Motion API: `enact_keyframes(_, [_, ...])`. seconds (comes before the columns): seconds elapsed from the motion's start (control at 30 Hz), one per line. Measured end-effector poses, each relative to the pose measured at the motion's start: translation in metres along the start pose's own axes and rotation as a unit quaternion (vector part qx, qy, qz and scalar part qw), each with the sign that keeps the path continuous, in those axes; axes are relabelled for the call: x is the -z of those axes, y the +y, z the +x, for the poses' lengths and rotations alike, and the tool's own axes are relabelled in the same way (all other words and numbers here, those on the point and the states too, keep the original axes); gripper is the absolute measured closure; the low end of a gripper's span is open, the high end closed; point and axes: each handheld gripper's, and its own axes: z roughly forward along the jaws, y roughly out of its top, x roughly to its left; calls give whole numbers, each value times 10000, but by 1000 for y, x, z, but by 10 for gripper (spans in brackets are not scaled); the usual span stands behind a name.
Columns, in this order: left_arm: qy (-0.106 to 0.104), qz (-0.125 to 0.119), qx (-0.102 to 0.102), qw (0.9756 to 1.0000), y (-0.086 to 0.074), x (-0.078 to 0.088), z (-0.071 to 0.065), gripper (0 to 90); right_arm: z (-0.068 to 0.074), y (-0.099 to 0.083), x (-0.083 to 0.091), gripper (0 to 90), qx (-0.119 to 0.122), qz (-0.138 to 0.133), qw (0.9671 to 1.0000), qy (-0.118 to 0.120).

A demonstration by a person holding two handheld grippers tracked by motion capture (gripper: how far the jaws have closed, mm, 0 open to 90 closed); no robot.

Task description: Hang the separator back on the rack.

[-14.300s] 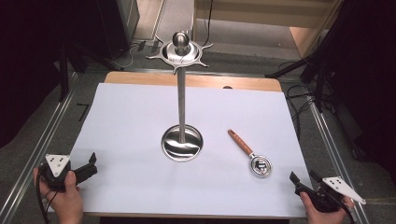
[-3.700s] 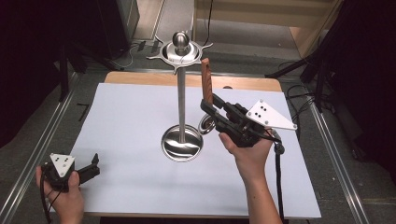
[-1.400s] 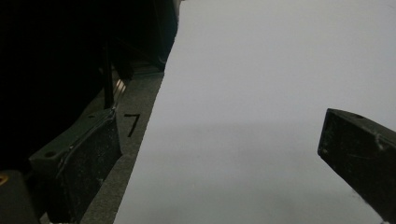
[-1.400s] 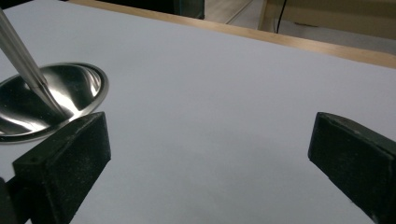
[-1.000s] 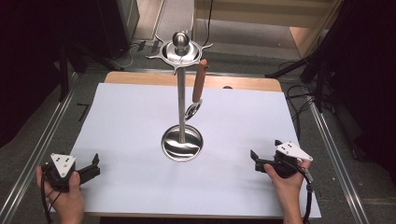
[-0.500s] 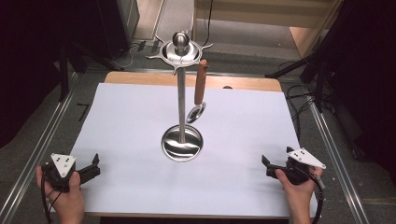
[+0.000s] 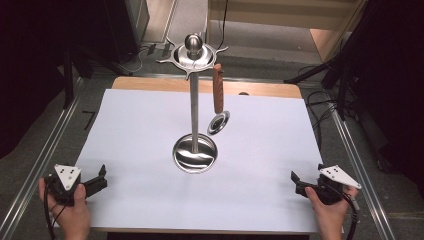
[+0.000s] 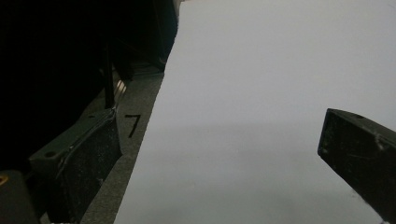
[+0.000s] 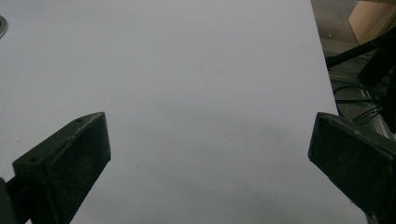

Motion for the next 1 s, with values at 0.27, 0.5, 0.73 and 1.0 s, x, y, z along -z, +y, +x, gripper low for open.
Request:
enact_keyframes(0.27, [5, -3, 0, 10000, 0, 0, 0, 3, -11, -8, 9, 0, -39, 32, 9998, -168])
enact_keyframes(0.5, [5, -6, 0, 10000, 0, 0, 0, 3, -17, -12, 15, 0, -46, 91, 9997, -233])
enact_keyframes(0.73, [6, -8, 0, 10000, 0, 0, 0, 3, -28, -17, 23, 0, -158, 89, 9994, -308])
enact_keyframes(1.0, [21, 18, 42, 10000, 0, 0, 1, 3, -27, -20, 21, 0, -79, 165, 9994, -289])
